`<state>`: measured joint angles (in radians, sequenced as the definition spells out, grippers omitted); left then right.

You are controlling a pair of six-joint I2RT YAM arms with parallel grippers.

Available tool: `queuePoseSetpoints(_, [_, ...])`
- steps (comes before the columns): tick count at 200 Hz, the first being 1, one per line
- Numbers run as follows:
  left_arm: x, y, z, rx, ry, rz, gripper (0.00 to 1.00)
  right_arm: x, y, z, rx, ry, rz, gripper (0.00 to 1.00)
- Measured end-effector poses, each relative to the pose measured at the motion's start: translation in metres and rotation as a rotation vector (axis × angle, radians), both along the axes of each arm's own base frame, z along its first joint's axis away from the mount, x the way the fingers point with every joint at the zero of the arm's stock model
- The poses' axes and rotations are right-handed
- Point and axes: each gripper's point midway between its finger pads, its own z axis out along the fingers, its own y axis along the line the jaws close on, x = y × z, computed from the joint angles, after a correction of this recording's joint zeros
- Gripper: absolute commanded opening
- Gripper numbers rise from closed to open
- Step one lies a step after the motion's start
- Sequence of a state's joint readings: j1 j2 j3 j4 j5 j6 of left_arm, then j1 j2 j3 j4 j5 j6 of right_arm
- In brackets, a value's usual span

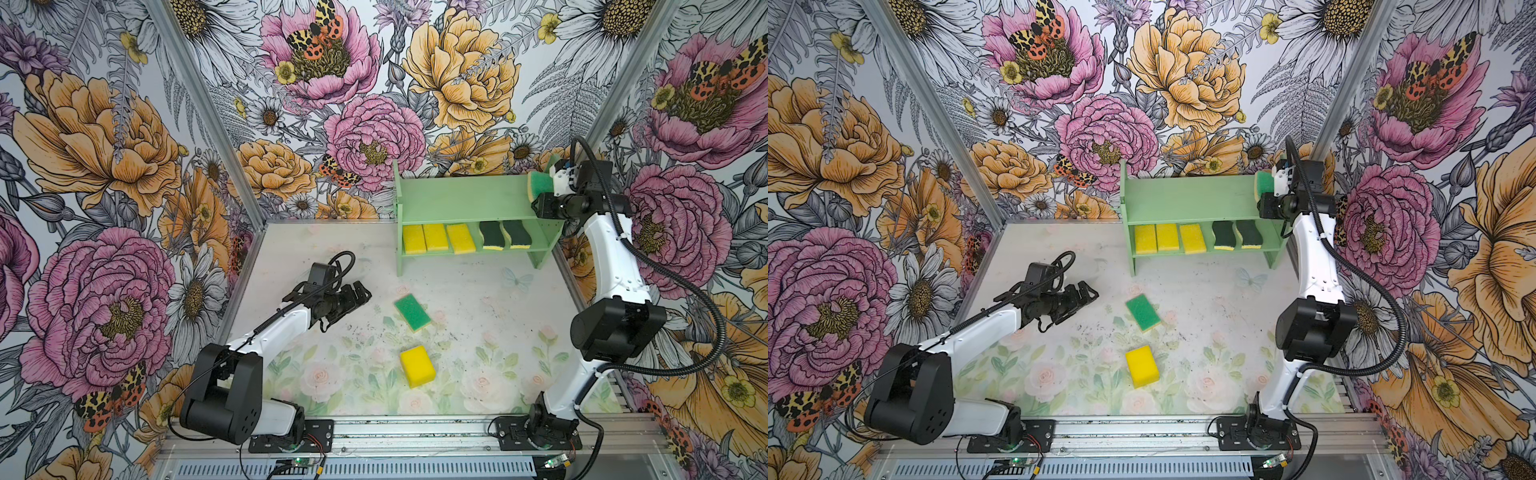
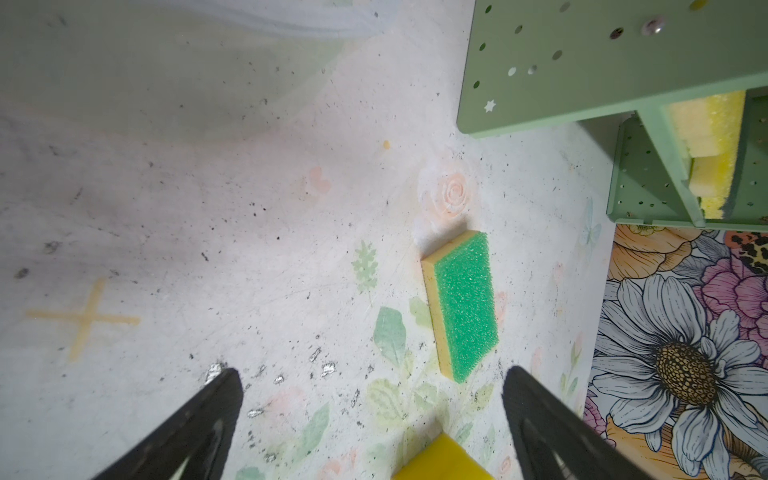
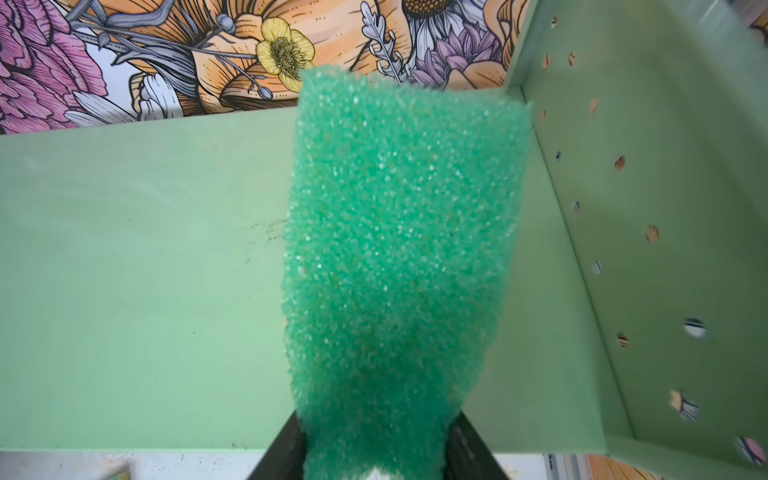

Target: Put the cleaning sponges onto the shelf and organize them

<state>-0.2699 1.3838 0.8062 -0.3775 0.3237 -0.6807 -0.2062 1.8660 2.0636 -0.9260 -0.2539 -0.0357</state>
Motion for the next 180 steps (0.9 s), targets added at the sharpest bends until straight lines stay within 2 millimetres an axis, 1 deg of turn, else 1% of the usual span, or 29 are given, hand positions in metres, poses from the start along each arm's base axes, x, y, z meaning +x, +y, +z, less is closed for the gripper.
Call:
queuePoseSetpoints(14, [0.0, -0.0001, 0.0004, -0.001, -0.001, 0.0, 0.99, 0.0022, 0.0007, -0.0039, -0.003, 0.007, 0.0, 0.49])
queuePoseSetpoints(46, [0.0001, -0.0001, 0.0005, -0.001, -0.001, 0.0, 0.99, 0.0028, 0.0012, -0.0047, -0.019, 0.009, -0.001, 0.51])
queuePoseSetpoints(110, [0.0, 0.0, 0.0008, -0.001, -0.002, 0.0, 0.99, 0.0046, 0.0013, -0.0097, -0.036, 0.013, -0.006, 0.68])
queuePoseSetpoints(180, [0.0, 0.0, 0.0008, -0.001, -0.002, 0.0, 0.99, 0.0046, 0.0015, -0.0097, -0.029, 0.015, -0.015, 0.78])
